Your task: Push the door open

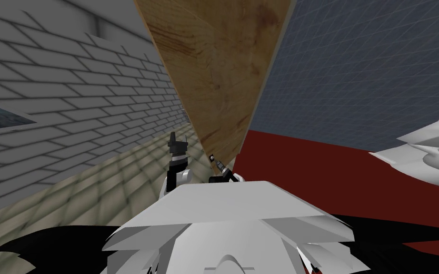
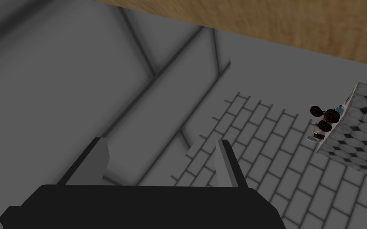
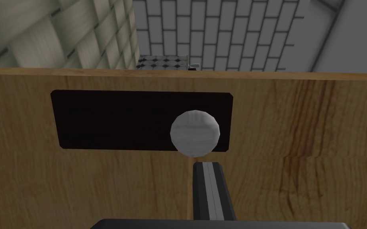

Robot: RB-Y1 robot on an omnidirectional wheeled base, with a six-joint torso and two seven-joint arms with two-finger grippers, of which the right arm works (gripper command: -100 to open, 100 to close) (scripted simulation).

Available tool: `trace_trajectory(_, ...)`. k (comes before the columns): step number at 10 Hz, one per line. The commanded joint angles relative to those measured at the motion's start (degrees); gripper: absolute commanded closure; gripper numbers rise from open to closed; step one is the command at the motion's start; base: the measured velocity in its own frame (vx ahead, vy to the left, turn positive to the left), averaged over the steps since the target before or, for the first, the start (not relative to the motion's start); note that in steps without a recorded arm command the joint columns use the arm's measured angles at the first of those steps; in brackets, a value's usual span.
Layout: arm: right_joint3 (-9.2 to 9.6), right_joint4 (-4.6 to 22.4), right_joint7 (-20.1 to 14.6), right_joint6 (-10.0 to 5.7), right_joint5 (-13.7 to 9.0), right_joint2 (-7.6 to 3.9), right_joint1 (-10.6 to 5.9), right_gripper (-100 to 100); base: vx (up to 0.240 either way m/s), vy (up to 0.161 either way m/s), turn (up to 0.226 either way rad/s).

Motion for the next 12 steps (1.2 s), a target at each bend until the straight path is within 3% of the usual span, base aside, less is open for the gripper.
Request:
trace_trajectory(1, 0.00, 0.00, 0.00, 0.00, 0.00, 0.01, -0.01, 100, 0.000, 0.000, 0.000)
trace_trajectory(2, -0.84, -0.15, 0.30, -0.08, -0.31, -0.65, 0.35, -100, -0.135, -0.036, -0.142)
trace_trajectory(5, -2.05, -0.36, 0.73, -0.19, -0.76, 0.18, 0.86, -100, -0.239, -0.065, -0.105)
trace_trajectory(6, -1.77, -0.27, 0.59, -0.13, -0.66, -0.10, 0.67, -100, -0.110, -0.028, -0.015)
trace_trajectory(9, -2.37, 0.32, 0.79, -0.52, -0.69, -0.60, 0.51, -100, 0.146, 0.123, 0.028)
trace_trajectory(12, -2.82, 0.79, 0.93, -0.82, -0.70, -0.09, 0.32, -100, 0.184, 0.144, 0.024)
